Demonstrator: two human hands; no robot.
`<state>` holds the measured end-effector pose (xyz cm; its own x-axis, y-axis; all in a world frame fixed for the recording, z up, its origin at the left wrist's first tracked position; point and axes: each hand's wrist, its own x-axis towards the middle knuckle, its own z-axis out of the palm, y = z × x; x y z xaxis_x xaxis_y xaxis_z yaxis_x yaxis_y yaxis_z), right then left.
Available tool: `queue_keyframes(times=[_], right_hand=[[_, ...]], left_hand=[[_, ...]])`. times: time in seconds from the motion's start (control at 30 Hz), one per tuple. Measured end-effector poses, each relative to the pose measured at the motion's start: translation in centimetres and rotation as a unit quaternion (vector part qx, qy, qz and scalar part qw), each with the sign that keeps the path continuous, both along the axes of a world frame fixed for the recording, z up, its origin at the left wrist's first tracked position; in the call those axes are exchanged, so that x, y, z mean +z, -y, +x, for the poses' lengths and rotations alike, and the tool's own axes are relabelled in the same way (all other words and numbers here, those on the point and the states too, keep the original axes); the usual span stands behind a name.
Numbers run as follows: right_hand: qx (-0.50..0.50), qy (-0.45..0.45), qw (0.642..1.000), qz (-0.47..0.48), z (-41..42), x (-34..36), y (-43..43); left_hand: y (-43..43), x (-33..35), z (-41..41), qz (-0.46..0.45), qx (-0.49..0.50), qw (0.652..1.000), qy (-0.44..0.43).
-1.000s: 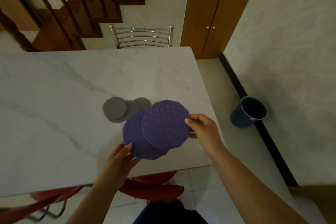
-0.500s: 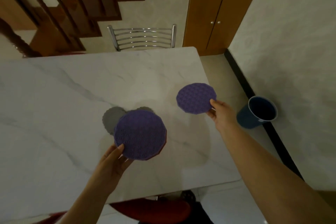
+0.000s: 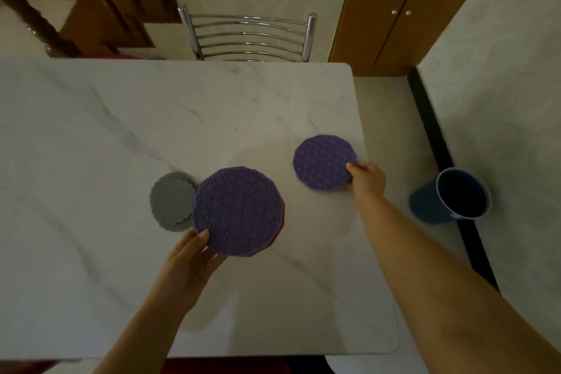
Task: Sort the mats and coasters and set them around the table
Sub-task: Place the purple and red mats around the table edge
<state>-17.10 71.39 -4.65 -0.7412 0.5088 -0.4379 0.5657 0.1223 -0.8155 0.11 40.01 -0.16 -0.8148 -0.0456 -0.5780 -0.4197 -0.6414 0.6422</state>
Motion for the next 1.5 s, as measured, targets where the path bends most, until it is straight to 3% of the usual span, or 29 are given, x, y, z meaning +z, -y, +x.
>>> queue_keyframes(times=[0.27, 0.47, 0.53, 0.6, 0.7, 0.77, 0.93, 1.27, 1.5], right_hand=[[0.111, -0.008, 0.983, 0.147, -0.4, 0.5, -0.4], [0.092, 0.035, 0.980, 0.175, 0.8, 1.9, -1.2], [0.112, 0.008, 0.983, 0.144, 1.9, 3.4, -0.1], [0.159, -0.048, 0.985, 0.044, 3.9, 5.1, 2.2], [0.283, -0.063, 0.953, -0.084, 8.5, 8.1, 5.7], [0.366, -0.059, 0.924, -0.095, 11.2, 9.5, 7.5], [0.423, -0.100, 0.901, 0.001, 15.2, 11.4, 9.7], [0.503, -0.226, 0.818, 0.163, 18.7, 12.4, 12.6], [0.498, -0.244, 0.816, 0.164, 20.4, 12.7, 14.4]], left_hand=[[-0.7, -0.2, 0.6, 0.011, 0.016, 1.000, 0.016], [-1.0, 0.8, 0.7, 0.015, 0.019, 1.000, 0.000], [-1.0, 1.2, 0.9, 0.016, 0.014, 1.000, -0.009], [-1.0, 1.5, 1.3, 0.021, 0.013, 1.000, -0.014], [-0.9, 1.8, 2.1, 0.029, 0.014, 0.999, -0.026], [-1.0, 2.1, 2.9, 0.029, 0.002, 0.999, -0.036], [-1.1, 2.5, 5.4, 0.028, 0.016, 0.999, -0.034], [0.0, 2.7, 10.5, 0.014, 0.079, 0.997, -0.012], [2.0, 2.5, 11.6, 0.007, 0.072, 0.997, -0.013]])
